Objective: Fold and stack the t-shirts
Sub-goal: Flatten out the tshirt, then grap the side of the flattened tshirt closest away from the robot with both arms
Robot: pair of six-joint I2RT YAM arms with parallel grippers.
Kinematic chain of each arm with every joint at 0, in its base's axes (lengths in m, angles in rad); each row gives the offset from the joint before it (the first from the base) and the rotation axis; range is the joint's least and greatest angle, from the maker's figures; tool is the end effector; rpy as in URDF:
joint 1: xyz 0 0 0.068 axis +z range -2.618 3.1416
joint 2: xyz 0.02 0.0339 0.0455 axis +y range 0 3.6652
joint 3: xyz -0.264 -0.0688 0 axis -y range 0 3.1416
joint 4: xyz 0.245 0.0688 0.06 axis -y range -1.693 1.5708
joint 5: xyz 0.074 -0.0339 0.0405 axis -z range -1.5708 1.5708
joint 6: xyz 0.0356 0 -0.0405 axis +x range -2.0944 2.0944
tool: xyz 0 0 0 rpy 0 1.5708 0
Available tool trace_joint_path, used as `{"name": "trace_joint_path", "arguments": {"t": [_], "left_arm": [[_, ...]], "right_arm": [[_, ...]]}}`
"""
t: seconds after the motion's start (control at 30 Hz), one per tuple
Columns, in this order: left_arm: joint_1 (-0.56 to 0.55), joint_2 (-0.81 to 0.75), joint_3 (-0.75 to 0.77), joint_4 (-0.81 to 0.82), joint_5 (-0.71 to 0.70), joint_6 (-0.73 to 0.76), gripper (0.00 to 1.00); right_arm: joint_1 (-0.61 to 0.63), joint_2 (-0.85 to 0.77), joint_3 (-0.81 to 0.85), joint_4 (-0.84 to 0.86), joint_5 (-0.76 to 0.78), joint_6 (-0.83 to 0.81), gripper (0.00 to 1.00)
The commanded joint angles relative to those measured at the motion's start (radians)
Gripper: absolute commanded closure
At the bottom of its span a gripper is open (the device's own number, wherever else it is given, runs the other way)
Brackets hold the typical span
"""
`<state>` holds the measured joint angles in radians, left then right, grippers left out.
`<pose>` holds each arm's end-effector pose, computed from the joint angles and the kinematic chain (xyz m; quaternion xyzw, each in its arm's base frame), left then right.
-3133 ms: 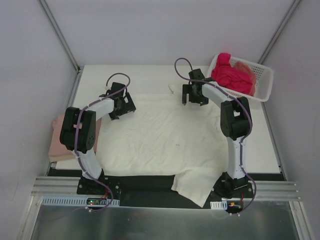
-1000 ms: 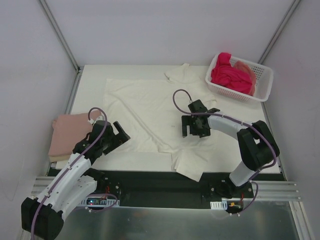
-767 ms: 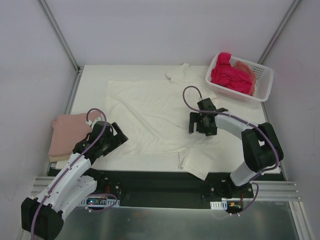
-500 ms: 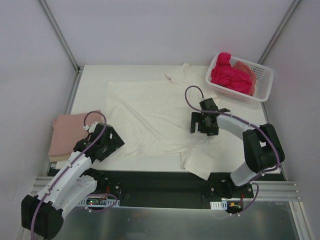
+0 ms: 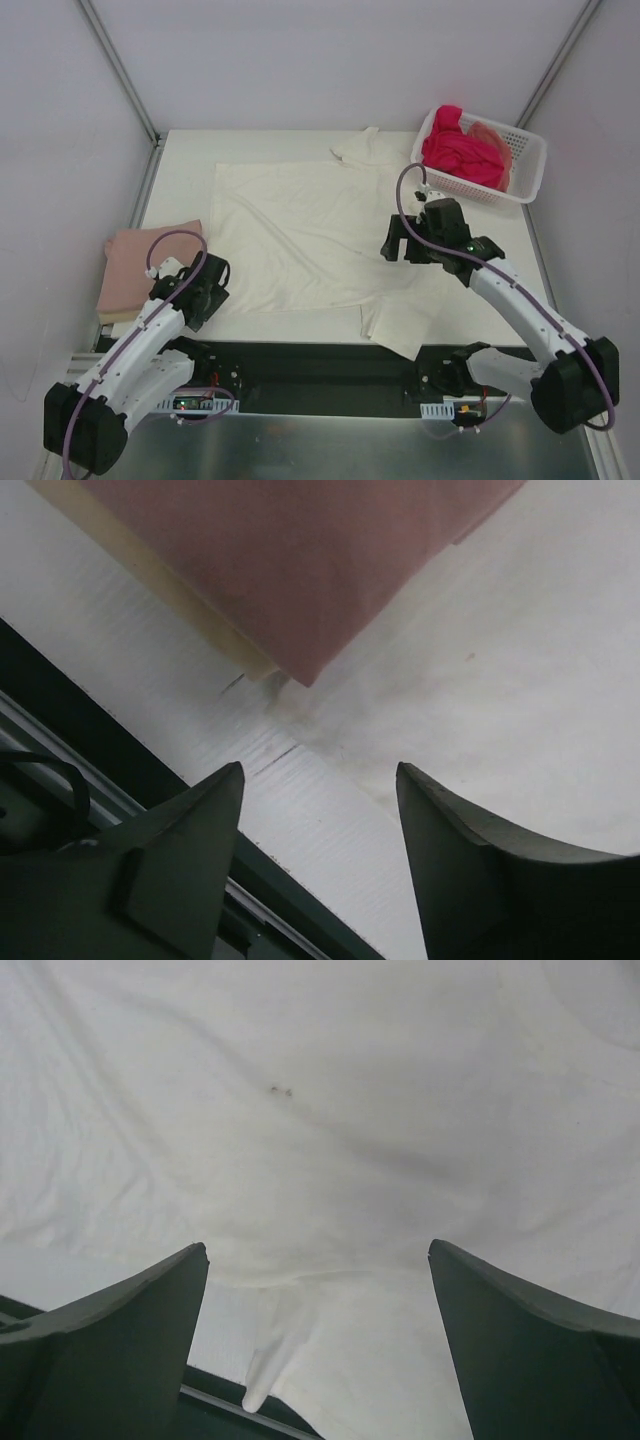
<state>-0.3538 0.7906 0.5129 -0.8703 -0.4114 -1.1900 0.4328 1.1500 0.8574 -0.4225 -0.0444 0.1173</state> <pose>0.1270 -0.0317 0.1944 -0.4278 0.8573 -0.0002 0.2865 0.2234 0.1049 0.2694 -0.1520 0.8969 0.1321 0.3937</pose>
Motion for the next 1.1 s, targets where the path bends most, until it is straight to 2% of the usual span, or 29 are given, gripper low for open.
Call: {"name": "trace_joint_path", "arguments": {"t": [0.0,0.07,0.17,0.37,0.4,0.5,0.53,0.57,0.73,0.97,1.07], "left_arm": [[-0.004,0.103,-0.011,0.017,-0.078,-0.079,0.42],[-0.004,0.146,-0.010,0.033,-0.083,-0.089,0.48],[-0.004,0.234,-0.002,0.068,-0.079,-0.089,0.50],[-0.004,0.364,0.012,0.103,-0.067,-0.095,0.67],[-0.004,0.380,0.018,0.106,-0.066,-0.092,0.76],[-0.004,0.389,0.021,0.117,-0.061,-0.083,0.87],[-0.004,0.389,0.021,0.117,-0.060,-0.080,0.96],[-0.004,0.386,0.021,0.120,-0.061,-0.077,1.00],[-0.004,0.345,0.007,0.129,-0.070,-0.065,1.00],[-0.004,0.308,-0.004,0.137,-0.086,-0.054,1.00],[-0.004,0.303,-0.005,0.142,-0.084,-0.053,1.00]], "right_arm": [[0.026,-0.152,-0.087,-0.032,-0.037,0.005,0.03],[0.029,-0.191,-0.109,-0.053,-0.035,0.015,0.03],[0.041,-0.251,-0.138,-0.088,-0.017,0.024,0.03],[0.043,-0.335,-0.181,-0.154,-0.006,0.027,0.03],[0.046,-0.348,-0.184,-0.169,-0.011,0.027,0.03],[0.049,-0.371,-0.192,-0.194,-0.028,0.035,0.03],[0.052,-0.377,-0.193,-0.196,-0.029,0.038,0.03],[0.060,-0.390,-0.199,-0.200,-0.026,0.042,0.03],[0.127,-0.391,-0.195,-0.291,-0.008,0.053,0.03],[0.561,-0.282,-0.161,-0.446,0.224,0.255,0.03],[0.621,-0.196,-0.185,-0.496,0.250,0.327,0.03]]}}
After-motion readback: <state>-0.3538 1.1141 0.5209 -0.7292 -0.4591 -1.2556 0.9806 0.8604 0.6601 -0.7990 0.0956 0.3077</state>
